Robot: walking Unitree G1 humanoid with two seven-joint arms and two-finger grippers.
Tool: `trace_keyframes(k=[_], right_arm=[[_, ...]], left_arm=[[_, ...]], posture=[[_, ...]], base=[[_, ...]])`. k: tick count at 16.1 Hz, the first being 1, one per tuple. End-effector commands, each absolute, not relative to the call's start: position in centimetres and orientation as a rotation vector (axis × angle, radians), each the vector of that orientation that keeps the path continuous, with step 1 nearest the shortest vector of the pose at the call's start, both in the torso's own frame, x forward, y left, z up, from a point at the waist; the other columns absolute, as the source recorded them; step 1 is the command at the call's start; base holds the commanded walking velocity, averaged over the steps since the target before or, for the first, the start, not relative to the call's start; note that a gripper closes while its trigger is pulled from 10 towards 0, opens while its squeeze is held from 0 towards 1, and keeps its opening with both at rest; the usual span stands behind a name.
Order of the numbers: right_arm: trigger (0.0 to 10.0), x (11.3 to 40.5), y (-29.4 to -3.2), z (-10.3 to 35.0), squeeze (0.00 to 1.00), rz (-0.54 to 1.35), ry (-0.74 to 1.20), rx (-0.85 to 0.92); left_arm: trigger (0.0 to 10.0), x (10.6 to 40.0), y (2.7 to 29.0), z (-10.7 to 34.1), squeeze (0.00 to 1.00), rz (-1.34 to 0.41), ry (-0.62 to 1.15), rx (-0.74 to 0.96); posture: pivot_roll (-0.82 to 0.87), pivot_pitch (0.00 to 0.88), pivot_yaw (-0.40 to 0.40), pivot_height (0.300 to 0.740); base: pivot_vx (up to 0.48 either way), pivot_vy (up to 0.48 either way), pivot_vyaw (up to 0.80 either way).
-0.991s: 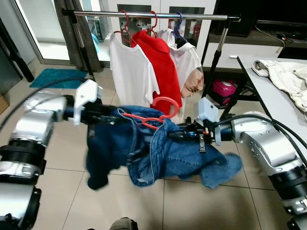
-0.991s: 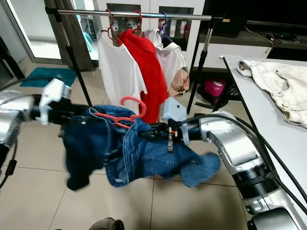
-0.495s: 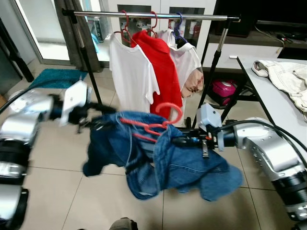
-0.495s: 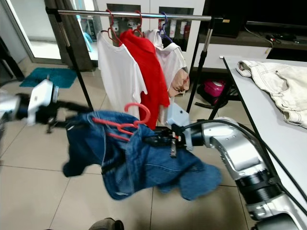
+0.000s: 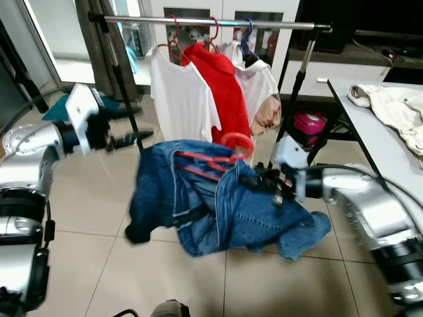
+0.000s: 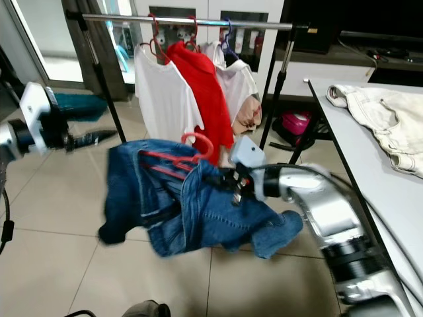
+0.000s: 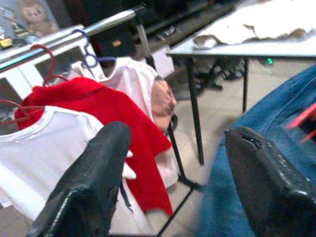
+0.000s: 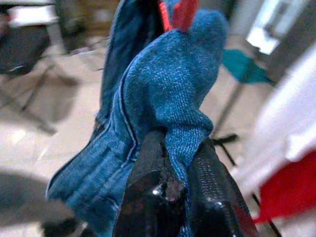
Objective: Hang hanger
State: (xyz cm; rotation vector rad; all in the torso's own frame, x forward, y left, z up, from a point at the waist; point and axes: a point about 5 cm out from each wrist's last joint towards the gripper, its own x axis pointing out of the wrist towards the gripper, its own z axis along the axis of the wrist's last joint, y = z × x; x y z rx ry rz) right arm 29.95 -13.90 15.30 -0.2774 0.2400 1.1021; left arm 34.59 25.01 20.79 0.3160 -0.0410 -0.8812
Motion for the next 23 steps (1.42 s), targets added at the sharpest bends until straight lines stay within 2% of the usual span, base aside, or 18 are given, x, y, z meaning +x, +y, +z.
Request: trace_keyframes(k=[1, 4, 6, 8, 12, 15, 16, 23], right_arm=[[0.0, 30.3, -14.2, 15.7, 0.0, 1.011, 0.215, -0.241], [0.0, 30.5, -13.0, 15.6, 0.0, 0.851, 0.212, -0.169], [0.0, 30.5, -12.8, 15.8, 0.0, 0.813, 0.212, -0.164], [0.0, 30.0, -11.7, 16.6, 0.0, 0.775, 0.169, -0.104], [0.0, 29.2, -11.0, 17.2, 0.0, 0.762, 0.137, -0.034], [0.0, 28.8, -10.5, 17.4, 0.0, 0.785, 0.118, -0.015], [0.0, 28.2, -9.8, 17.7, 0.0, 0.835, 0.102, -0.002], [0.0, 27.7, -9.5, 17.7, 0.0, 0.839, 0.103, 0.013]], left_arm=[[10.0, 34.6, 24.4, 20.1, 1.0, -0.864, -0.033, 0.287], [10.0, 34.2, 21.7, 17.9, 1.0, -0.792, -0.094, 0.201], [10.0, 34.3, 21.2, 17.7, 1.0, -0.744, -0.123, 0.181], [10.0, 34.6, 19.9, 16.3, 0.0, -0.643, -0.147, 0.173], [10.0, 34.5, 17.3, 15.0, 0.0, -0.652, -0.125, 0.139], [10.0, 34.5, 16.8, 14.4, 0.0, -0.644, -0.102, 0.154], [0.0, 34.9, 16.1, 13.9, 0.0, -0.659, -0.069, 0.171], [0.0, 35.2, 15.1, 13.7, 0.0, -0.648, -0.062, 0.219]], posture=[[-0.1, 0.0, 0.027, 0.74], [-0.1, 0.0, 0.024, 0.74], [-0.1, 0.0, 0.024, 0.74], [-0.1, 0.0, 0.019, 0.74], [-0.12, 0.0, 0.033, 0.74], [-0.12, 0.0, 0.034, 0.74], [-0.12, 0.0, 0.031, 0.74], [-0.13, 0.0, 0.035, 0.74]], base=[[0.0, 0.0, 0.0], [0.0, 0.0, 0.0], [0.0, 0.0, 0.0], [0.0, 0.0, 0.0], [0.0, 0.0, 0.0], [0.0, 0.0, 0.0], [0.0, 0.0, 0.0], [0.0, 0.0, 0.0]])
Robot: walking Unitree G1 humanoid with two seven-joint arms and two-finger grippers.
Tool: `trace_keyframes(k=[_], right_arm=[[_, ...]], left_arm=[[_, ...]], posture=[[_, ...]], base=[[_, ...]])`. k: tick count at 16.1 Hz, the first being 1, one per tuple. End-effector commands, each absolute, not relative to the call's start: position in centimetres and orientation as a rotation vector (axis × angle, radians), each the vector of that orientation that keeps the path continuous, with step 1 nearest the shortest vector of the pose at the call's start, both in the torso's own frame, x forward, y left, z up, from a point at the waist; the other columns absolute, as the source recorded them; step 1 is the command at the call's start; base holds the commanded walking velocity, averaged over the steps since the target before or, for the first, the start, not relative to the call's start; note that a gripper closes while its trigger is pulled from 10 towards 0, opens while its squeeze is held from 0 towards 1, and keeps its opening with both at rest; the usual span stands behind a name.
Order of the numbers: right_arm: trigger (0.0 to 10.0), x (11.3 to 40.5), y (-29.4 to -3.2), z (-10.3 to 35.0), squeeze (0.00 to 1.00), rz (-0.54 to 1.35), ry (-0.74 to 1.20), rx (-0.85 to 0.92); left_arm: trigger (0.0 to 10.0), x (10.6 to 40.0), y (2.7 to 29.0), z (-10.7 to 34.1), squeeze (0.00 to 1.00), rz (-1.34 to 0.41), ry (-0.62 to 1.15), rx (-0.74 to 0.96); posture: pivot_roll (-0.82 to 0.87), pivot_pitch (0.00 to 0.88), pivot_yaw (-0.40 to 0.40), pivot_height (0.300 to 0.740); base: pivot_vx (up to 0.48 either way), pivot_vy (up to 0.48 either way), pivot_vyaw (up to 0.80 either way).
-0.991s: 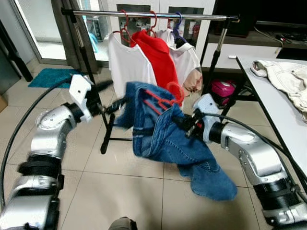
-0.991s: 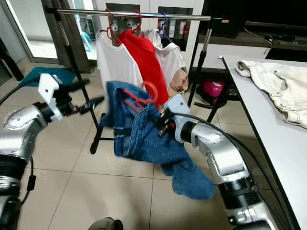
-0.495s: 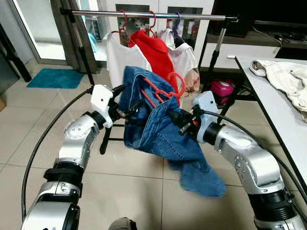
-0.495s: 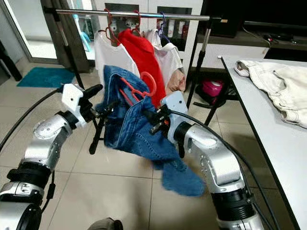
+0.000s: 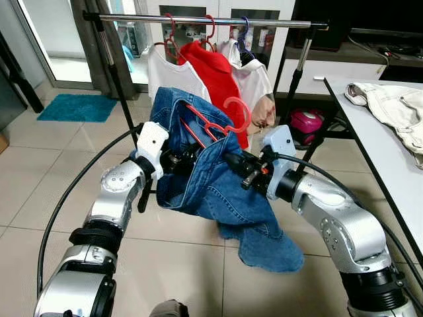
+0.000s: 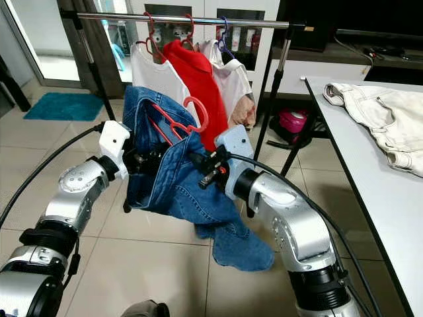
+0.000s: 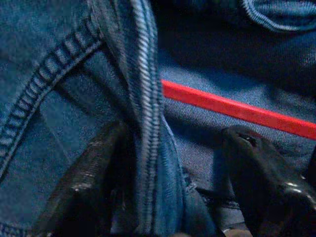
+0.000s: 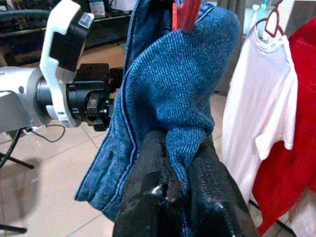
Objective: Hang hanger
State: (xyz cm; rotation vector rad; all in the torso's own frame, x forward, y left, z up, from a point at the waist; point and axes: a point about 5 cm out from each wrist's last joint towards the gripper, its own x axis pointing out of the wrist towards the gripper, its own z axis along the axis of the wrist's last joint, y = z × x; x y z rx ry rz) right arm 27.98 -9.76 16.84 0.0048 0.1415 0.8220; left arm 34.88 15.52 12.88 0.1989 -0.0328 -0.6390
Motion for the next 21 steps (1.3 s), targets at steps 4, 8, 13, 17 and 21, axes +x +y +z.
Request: trace_keyframes(k=[4, 8, 13, 17, 21], right_arm=[[0.0, 28.2, -10.3, 17.0, 0.0, 0.768, 0.145, -0.011], [0.0, 28.3, -10.6, 16.9, 0.0, 0.749, 0.155, -0.013], [0.0, 28.2, -10.6, 16.9, 0.0, 0.762, 0.159, -0.012], [0.0, 28.3, -10.6, 17.2, 0.0, 0.778, 0.149, -0.004], [0.0, 28.5, -10.9, 17.1, 0.0, 0.757, 0.166, -0.014]], left_arm=[[0.0, 34.9, 15.0, 13.4, 0.0, -0.648, -0.057, 0.261], [0.0, 34.7, 14.9, 12.9, 0.0, -0.655, -0.049, 0.269], [0.0, 35.1, 15.5, 13.3, 0.0, -0.618, -0.063, 0.281], [0.0, 35.8, 15.8, 13.3, 0.0, -0.595, -0.029, 0.267], [0.0, 36.2, 15.8, 13.8, 0.0, -0.606, -0.038, 0.267]], posture=[[-0.13, 0.0, 0.035, 0.74], [-0.13, 0.0, 0.031, 0.74], [-0.13, 0.0, 0.031, 0.74], [-0.13, 0.0, 0.027, 0.74], [-0.14, 0.0, 0.028, 0.74]], base=[[0.0, 0.0, 0.0], [0.0, 0.0, 0.0], [0.0, 0.0, 0.0], [0.0, 0.0, 0.0], [0.0, 0.0, 0.0]])
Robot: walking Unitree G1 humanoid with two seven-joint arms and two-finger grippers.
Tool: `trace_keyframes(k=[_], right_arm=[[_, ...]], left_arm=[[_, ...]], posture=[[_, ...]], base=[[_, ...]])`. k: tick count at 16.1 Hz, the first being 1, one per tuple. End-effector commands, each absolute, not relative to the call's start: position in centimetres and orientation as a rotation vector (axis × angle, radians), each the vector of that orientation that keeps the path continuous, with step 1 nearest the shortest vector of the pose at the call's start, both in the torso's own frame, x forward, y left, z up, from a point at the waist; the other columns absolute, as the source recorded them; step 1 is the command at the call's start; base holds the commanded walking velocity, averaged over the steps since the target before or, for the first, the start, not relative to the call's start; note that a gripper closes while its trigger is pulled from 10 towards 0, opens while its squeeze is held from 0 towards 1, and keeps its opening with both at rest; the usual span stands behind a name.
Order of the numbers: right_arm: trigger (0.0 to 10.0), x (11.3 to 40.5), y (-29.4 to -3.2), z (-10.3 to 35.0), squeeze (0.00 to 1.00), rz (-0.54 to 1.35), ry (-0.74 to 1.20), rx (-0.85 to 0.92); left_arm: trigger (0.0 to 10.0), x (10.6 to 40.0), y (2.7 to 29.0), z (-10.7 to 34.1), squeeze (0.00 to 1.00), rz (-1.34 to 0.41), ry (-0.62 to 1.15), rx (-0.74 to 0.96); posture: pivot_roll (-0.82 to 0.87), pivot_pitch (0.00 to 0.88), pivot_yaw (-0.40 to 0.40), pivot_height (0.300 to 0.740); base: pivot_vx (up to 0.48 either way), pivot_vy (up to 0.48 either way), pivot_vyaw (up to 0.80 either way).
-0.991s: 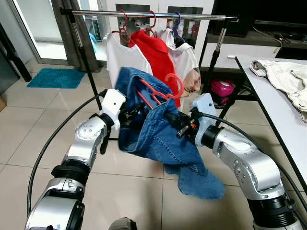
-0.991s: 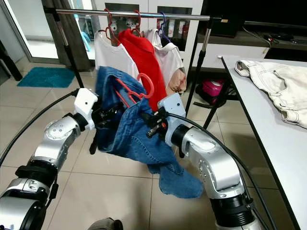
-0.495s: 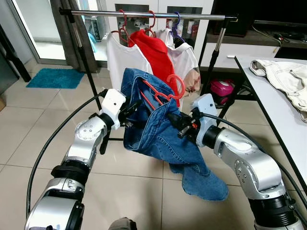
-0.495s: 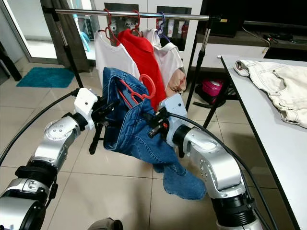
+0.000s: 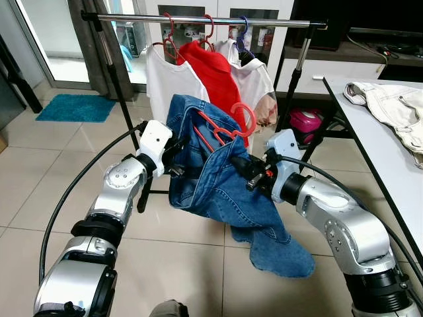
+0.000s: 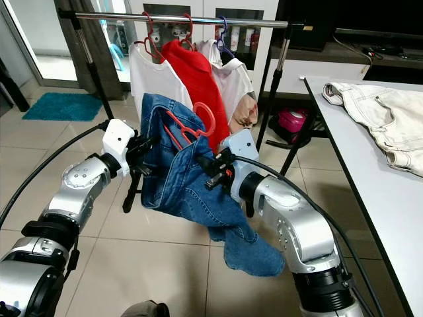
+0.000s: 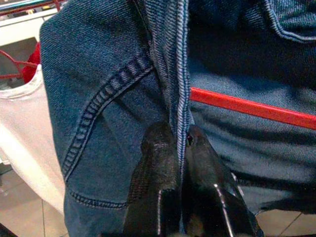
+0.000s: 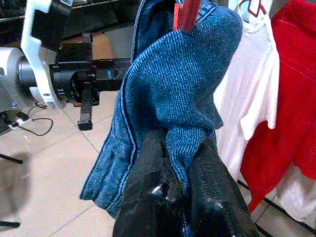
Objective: Hang hanger
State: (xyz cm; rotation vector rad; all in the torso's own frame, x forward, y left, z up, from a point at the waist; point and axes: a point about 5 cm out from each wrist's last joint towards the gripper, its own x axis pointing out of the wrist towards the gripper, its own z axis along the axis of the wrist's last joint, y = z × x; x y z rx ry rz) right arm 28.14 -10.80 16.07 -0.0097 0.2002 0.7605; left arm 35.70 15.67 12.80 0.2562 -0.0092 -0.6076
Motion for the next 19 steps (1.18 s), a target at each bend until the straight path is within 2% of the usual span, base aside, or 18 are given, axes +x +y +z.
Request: trace_keyframes(k=[1, 6, 10, 12, 17, 19], right_arm=[[0.0, 28.7, -11.3, 16.7, 0.0, 0.716, 0.201, -0.043], [0.0, 29.1, -14.1, 13.3, 0.0, 0.563, 0.389, -0.266], [0.0, 28.4, -14.1, 12.5, 0.0, 0.636, 0.453, -0.334], [0.0, 28.0, -14.0, 12.0, 0.0, 0.66, 0.484, -0.35], [0.0, 27.9, -15.1, 11.2, 0.0, 0.597, 0.539, -0.362], [0.0, 28.8, -15.4, 12.1, 0.0, 0.53, 0.482, -0.281]], left_arm=[[0.0, 36.2, 15.8, 14.1, 0.0, -0.613, -0.05, 0.269], [0.0, 36.3, 17.0, 16.6, 0.0, -0.647, -0.111, 0.25], [0.0, 37.8, 19.7, 18.9, 0.0, -0.525, -0.121, 0.262], [0.0, 38.1, 20.0, 19.6, 0.0, -0.503, -0.134, 0.257], [0.0, 37.7, 19.4, 22.8, 0.0, -0.656, -0.29, 0.116], [0.0, 37.3, 19.6, 22.3, 0.0, -0.724, -0.264, 0.129]], posture=[[-0.14, 0.0, 0.028, 0.74], [-0.13, 0.0, 0.018, 0.74], [-0.13, 0.0, 0.014, 0.74], [-0.13, 0.0, 0.016, 0.74], [-0.13, 0.0, 0.022, 0.74], [-0.13, 0.0, 0.021, 0.74]], base=[[0.0, 0.0, 0.0], [0.0, 0.0, 0.0], [0.0, 0.0, 0.0], [0.0, 0.0, 0.0], [0.0, 0.0, 0.0], [0.0, 0.0, 0.0]])
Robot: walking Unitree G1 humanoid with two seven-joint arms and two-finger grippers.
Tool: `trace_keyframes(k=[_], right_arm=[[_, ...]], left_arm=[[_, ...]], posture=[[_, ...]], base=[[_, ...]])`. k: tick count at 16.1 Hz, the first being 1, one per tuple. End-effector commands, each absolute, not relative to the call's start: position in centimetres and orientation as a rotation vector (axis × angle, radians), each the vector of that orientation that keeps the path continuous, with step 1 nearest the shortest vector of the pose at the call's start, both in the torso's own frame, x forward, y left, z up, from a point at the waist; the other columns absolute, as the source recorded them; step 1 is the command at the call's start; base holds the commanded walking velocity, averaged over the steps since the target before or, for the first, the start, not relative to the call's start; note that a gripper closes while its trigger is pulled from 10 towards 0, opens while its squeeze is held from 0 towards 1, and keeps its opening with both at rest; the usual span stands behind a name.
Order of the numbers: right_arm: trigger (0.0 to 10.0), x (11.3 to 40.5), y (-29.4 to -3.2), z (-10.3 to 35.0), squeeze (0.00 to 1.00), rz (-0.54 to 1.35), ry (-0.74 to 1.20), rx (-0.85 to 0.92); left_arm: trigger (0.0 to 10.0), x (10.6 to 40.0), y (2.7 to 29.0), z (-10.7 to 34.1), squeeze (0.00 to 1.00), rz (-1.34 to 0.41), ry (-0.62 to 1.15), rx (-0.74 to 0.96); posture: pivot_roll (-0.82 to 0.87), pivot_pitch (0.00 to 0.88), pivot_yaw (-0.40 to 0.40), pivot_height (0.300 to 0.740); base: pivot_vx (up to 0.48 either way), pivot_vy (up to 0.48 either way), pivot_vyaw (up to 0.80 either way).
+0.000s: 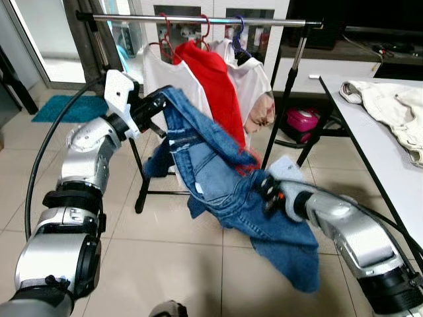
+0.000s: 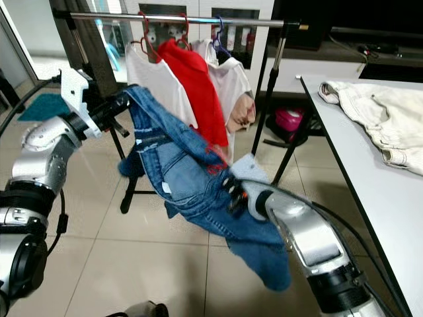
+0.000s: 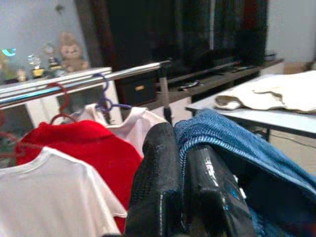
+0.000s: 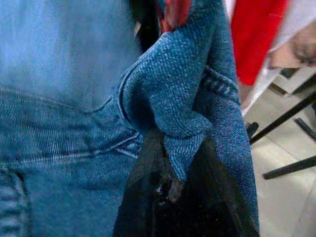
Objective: Hang hanger
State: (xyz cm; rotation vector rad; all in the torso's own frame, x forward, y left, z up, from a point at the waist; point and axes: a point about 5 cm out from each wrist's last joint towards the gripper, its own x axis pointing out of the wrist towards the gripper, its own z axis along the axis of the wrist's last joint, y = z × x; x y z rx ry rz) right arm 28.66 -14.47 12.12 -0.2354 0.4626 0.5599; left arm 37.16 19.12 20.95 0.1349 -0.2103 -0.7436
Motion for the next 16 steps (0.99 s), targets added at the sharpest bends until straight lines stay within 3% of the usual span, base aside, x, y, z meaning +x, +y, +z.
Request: trace_keyframes(k=[1, 4, 6, 10, 15, 16], right_arm=[[0.0, 29.7, -15.3, 13.7, 0.0, 0.488, 0.385, -0.146], [0.0, 30.6, -15.1, 16.6, 0.0, 0.486, 0.225, 0.035], [0.0, 30.1, -14.1, 18.1, 0.0, 0.612, 0.169, 0.105], [0.0, 28.7, -12.4, 18.2, 0.0, 0.798, 0.197, 0.153], [0.0, 27.9, -11.6, 18.0, 0.0, 0.841, 0.221, 0.168], [0.0, 27.9, -11.5, 18.0, 0.0, 0.832, 0.222, 0.164]], left_arm=[[0.0, 36.7, 19.6, 20.8, 0.0, -0.777, -0.191, 0.142], [0.0, 35.3, 19.7, 17.6, 0.0, -0.863, -0.045, 0.194], [0.0, 34.8, 20.6, 14.1, 0.0, -0.774, 0.12, 0.328], [0.0, 34.7, 20.7, 10.9, 0.0, -0.617, 0.246, 0.429], [0.0, 35.2, 17.5, 10.5, 0.0, -0.63, 0.196, 0.404], [1.8, 35.3, 16.7, 10.5, 0.0, -0.642, 0.193, 0.363]], posture=[[-0.13, 0.0, 0.022, 0.74], [-0.13, 0.0, 0.022, 0.74], [-0.13, 0.0, 0.02, 0.74], [-0.13, 0.0, 0.013, 0.74], [-0.14, 0.0, 0.024, 0.74], [-0.14, 0.0, 0.028, 0.74]], base=[[0.0, 0.0, 0.0], [0.0, 0.0, 0.0], [0.0, 0.0, 0.0], [0.0, 0.0, 0.0], [0.0, 0.0, 0.0], [0.0, 0.0, 0.0]])
